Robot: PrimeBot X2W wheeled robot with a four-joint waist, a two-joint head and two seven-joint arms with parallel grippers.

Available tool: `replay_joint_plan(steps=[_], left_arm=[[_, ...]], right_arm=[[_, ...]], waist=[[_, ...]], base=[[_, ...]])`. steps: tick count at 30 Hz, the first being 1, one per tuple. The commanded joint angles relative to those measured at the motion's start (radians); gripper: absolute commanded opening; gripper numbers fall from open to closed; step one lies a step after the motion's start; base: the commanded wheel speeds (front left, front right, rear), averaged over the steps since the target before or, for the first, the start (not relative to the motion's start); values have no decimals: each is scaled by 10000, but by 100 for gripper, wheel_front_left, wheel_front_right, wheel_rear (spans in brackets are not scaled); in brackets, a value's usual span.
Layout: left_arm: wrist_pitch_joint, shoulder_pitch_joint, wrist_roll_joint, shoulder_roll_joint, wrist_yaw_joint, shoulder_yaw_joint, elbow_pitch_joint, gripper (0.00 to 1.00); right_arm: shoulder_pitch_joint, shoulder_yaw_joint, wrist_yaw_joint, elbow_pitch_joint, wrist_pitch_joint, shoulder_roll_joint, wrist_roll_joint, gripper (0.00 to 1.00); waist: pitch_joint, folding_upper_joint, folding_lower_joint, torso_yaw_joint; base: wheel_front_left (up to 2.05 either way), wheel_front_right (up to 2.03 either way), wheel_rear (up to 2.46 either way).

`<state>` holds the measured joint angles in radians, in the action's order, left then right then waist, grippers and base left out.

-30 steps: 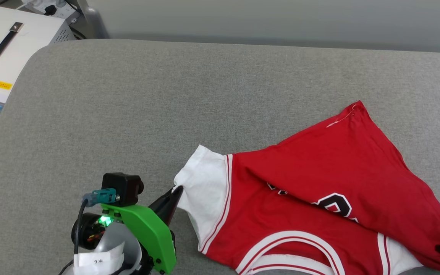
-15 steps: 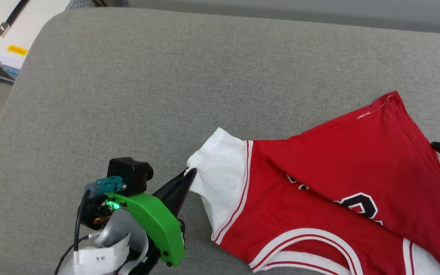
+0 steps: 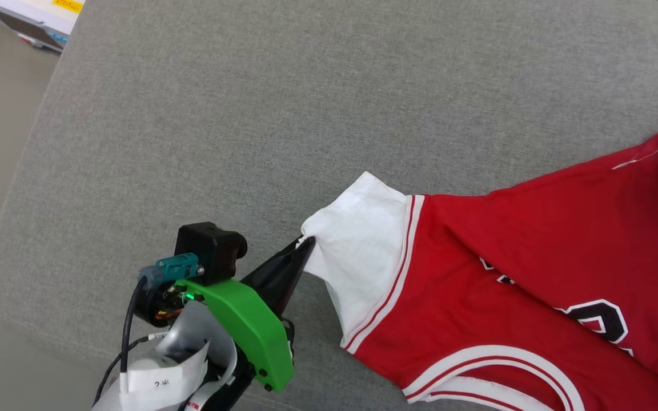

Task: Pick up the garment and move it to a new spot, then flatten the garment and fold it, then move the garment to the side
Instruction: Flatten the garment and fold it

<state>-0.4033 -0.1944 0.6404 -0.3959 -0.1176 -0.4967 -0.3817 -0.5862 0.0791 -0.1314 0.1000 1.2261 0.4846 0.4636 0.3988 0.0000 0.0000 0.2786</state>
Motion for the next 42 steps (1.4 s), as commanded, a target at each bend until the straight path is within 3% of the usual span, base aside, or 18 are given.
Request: replay_joint_plan(steps=[1, 14, 16, 29, 42], left_arm=[[93, -232, -131, 79, 74, -1, 10, 0], [338, -436, -89, 286, 169, -122, 230, 0], [357, -457, -90, 293, 164, -119, 249, 0], [447, -477, 5, 258, 146, -41, 520, 0], [360, -470, 10, -127, -87, 360, 271, 0]], right_arm=[[-247, -103, 7, 199, -147, 175, -120, 100], [-206, -1184, 7, 1476, -494, 643, 258, 100], [-184, -1287, 7, 1535, -538, 666, 326, 0], [-518, -1340, 7, 1648, -2076, 633, 659, 0], [-311, -1086, 7, 1239, -3938, 740, 1372, 0]], waist=[[319, 0, 0, 318], [623, 0, 0, 589], [639, 0, 0, 592], [55, 0, 0, 330], [-1612, 0, 0, -646]], base=[[0, 0, 0], [0, 0, 0], [0, 0, 0], [0, 0, 0], [0, 0, 0]])
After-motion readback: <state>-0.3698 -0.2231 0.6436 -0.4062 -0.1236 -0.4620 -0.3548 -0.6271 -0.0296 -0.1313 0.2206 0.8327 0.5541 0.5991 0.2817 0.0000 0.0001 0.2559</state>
